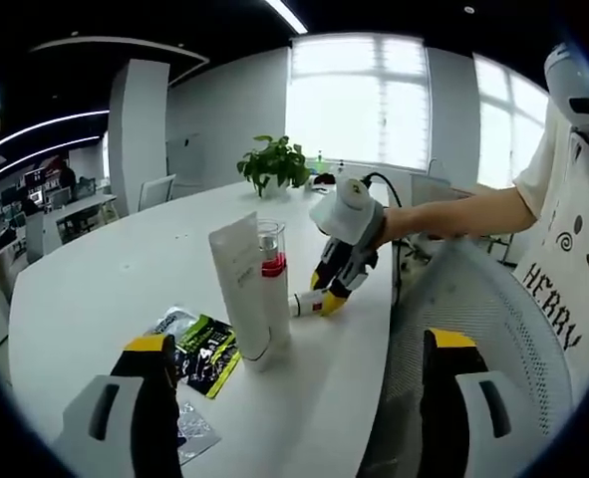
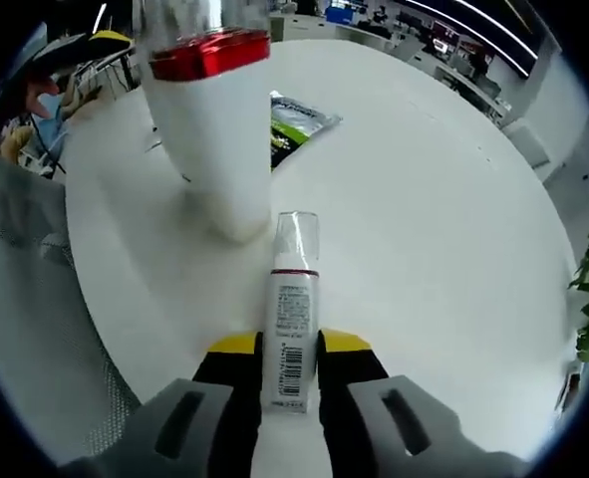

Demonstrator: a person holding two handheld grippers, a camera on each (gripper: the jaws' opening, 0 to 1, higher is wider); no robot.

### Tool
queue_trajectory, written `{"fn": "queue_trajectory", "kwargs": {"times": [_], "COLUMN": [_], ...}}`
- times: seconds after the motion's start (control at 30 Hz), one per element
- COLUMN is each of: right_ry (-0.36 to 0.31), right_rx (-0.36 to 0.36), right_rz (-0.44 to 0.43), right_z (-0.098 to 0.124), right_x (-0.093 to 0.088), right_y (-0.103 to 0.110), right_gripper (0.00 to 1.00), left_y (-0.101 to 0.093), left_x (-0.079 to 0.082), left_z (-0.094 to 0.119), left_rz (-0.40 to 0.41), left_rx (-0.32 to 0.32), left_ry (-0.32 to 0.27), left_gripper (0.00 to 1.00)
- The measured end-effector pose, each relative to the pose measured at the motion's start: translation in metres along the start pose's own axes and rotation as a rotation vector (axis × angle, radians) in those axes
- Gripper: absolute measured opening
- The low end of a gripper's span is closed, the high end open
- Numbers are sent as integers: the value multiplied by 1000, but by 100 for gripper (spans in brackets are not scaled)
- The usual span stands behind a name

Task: Arrange the skincare products in the storage area until every visible bottle or jar stands upright without overlapping.

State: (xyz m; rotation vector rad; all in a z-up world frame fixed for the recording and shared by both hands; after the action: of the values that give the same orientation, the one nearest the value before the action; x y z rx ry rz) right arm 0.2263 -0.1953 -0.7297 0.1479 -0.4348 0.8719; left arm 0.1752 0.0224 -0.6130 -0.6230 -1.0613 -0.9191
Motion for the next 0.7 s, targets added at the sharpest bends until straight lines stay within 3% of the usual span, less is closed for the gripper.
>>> {"fn": "queue_trajectory", "kwargs": {"times": [0.43,0.7], "right_ry": [31,-81], "right_rx": [-6,42], "right_rz": [18,-89], "right_z": [13,29], "right_x": [-23,-22], "right_y": [9,19], "right_gripper": [20,20], "left_y": [-3,-7], "left_x": [2,2], "left_z": [0,-1], "left_rz": [-12,-8], "left_rx": [1,-3], "left_ry": [-1,2], "left_gripper": [96,96]}}
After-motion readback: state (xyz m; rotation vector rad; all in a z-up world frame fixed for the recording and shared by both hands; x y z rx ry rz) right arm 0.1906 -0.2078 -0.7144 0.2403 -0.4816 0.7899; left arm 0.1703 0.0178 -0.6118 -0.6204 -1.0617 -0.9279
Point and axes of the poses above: the point that each gripper's makers call its tool centre point, and the gripper's own axes: z roughly backward along the fingers, y roughly to its left, x roughly out of its top, the point moved 4 cm from there along z, roughly backward along the fingers, and after that the axes turned 4 degrees about x, right-handed, at the moved point
